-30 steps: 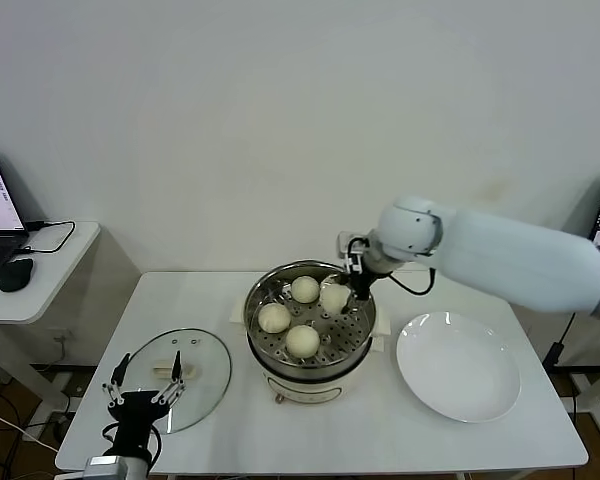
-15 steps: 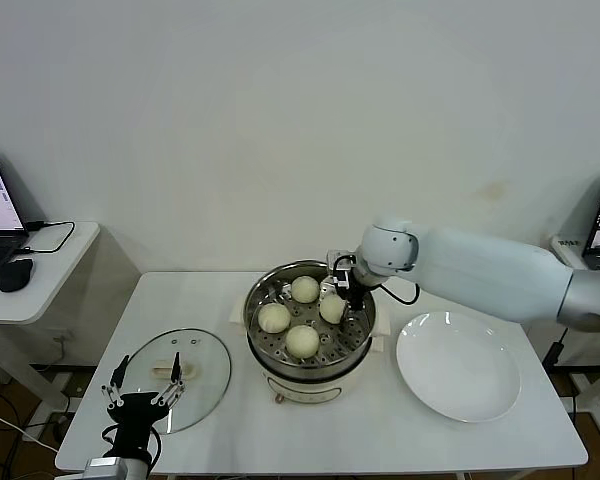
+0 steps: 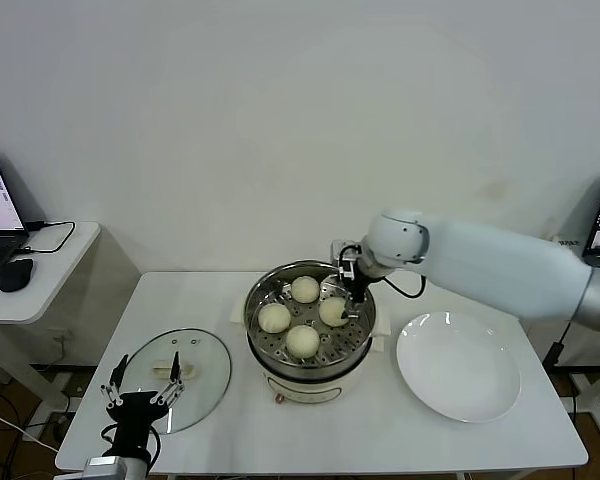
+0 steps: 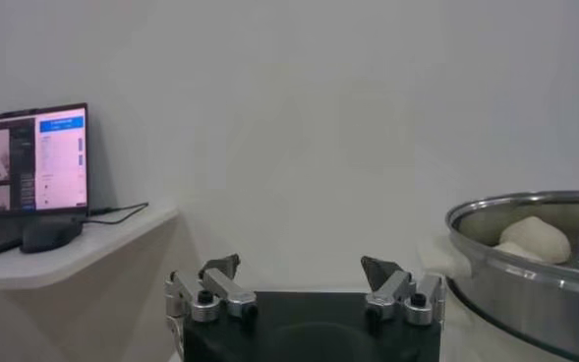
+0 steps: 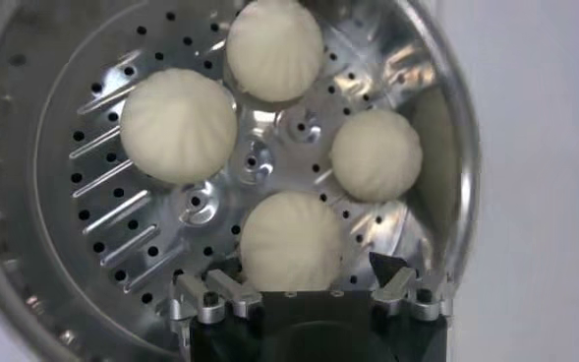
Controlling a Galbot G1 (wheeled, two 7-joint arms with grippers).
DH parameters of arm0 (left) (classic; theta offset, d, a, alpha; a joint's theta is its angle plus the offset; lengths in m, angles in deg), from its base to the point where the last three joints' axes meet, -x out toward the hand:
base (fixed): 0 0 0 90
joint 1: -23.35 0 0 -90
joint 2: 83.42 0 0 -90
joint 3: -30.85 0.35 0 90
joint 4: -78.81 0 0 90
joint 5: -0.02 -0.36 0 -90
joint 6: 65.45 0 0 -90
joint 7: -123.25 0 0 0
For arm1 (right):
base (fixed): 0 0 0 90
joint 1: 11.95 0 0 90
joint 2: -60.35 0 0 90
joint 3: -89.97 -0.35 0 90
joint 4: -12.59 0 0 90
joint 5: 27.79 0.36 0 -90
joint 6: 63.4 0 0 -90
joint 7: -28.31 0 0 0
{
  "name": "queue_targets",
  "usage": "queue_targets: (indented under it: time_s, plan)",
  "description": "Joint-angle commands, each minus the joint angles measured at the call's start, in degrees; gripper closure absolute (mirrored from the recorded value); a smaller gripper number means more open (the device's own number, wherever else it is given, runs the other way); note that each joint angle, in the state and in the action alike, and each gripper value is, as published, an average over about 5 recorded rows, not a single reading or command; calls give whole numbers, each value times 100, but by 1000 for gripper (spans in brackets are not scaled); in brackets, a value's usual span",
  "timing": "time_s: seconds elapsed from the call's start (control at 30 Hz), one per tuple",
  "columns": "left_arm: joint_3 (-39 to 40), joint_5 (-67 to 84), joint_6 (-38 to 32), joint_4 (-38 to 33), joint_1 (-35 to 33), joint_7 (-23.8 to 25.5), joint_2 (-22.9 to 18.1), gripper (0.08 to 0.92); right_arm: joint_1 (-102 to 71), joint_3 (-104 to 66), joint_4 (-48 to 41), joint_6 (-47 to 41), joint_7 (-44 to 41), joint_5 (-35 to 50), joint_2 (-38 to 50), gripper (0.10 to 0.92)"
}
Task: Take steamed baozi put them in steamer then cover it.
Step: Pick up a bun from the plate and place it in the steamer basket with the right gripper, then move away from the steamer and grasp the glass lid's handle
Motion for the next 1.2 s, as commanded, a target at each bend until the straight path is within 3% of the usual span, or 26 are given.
queue_targets:
  time_s: [0.03, 0.23, 0.5, 0.63, 0.83, 1.03, 1.2]
  plan:
    - [11, 7, -7, -16, -10, -7, 11, 177, -112, -652, 1299, 222, 1434, 759, 1220, 202]
    - [5, 39, -99, 11, -30, -28, 20, 177, -2221, -2428, 2113, 1198, 3691, 1377, 2323, 203]
    - [33, 20, -130, 45, -45, -44, -33, 177, -6668, -6384, 2770, 2223, 4975, 725, 2389, 203]
    - [60, 22, -162, 124, -22, -85, -63, 177, -8713, -8518, 2689, 2990, 4799, -224, 1424, 203]
    - [153, -181, -194, 322, 74, -311, -181, 177, -10100, -10504, 2579, 3914, 3893, -1457, -677, 203]
    - [129, -1418, -412, 799, 171, -625, -235, 177, -10819, -11434, 2661, 4243, 3261, -1949, -2254, 203]
    - [-183, -3158, -627, 1330, 216, -736, -47, 177, -11370, -11660, 2967, 4069, 3350, -1974, -2947, 203]
